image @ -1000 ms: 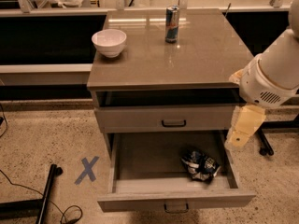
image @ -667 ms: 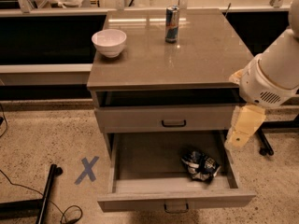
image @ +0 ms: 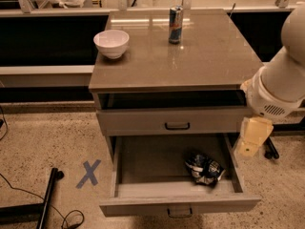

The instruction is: Pick blue chip bag from middle drawer and place on counter

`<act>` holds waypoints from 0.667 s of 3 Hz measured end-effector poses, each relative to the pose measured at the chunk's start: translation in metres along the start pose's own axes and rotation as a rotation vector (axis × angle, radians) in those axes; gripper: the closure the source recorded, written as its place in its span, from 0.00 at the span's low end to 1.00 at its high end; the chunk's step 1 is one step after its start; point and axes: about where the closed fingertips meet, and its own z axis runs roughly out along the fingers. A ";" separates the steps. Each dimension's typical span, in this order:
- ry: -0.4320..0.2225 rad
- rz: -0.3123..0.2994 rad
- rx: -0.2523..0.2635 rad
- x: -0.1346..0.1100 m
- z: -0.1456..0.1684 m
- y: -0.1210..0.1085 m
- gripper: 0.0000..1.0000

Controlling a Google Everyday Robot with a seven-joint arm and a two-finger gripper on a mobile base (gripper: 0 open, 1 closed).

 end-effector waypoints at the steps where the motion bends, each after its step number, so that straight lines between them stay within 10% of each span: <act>1: 0.001 -0.011 0.081 0.093 0.049 -0.002 0.00; 2: 0.001 -0.022 0.087 0.094 0.048 -0.003 0.00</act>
Offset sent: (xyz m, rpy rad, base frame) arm -0.0175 -0.1133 -0.0887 0.0076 -0.1124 0.0123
